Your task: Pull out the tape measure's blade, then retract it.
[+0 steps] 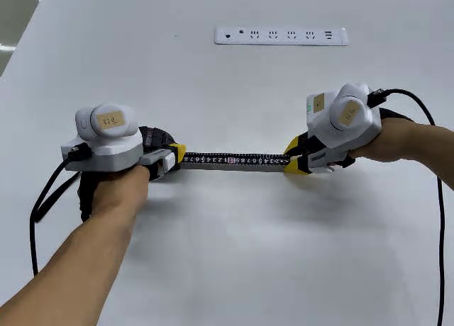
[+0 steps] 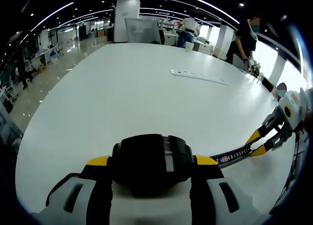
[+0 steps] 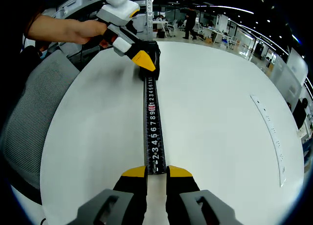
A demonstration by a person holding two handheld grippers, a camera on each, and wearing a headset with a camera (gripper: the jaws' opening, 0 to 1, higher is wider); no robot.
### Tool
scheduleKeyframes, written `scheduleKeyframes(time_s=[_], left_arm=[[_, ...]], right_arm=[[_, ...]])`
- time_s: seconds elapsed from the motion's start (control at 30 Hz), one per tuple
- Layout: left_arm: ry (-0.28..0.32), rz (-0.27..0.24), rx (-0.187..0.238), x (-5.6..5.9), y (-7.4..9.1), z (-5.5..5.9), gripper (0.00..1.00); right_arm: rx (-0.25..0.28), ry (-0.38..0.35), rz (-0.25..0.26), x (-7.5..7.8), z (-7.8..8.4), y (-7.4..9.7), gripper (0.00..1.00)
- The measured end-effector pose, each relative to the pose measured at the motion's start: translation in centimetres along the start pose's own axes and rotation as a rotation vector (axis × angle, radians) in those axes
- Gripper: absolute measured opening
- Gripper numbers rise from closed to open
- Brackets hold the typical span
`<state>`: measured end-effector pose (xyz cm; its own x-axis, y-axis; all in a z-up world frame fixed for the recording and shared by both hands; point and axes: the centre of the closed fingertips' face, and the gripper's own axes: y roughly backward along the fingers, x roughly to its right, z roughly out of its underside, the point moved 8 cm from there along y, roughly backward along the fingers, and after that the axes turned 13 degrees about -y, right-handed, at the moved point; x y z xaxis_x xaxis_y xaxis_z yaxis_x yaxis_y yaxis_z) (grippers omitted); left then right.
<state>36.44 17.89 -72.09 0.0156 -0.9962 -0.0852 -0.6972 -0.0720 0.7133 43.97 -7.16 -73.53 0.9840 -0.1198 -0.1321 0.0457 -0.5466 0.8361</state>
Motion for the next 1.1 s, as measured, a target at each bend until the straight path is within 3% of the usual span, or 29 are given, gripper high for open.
scheduleKeyframes(time_s=[1.1], left_arm=[[0.008, 0.007, -0.006, 0.1, 0.1, 0.1, 0.60]], right_arm=[[0.035, 0.007, 0.002, -0.5, -2.3, -1.7, 0.10]])
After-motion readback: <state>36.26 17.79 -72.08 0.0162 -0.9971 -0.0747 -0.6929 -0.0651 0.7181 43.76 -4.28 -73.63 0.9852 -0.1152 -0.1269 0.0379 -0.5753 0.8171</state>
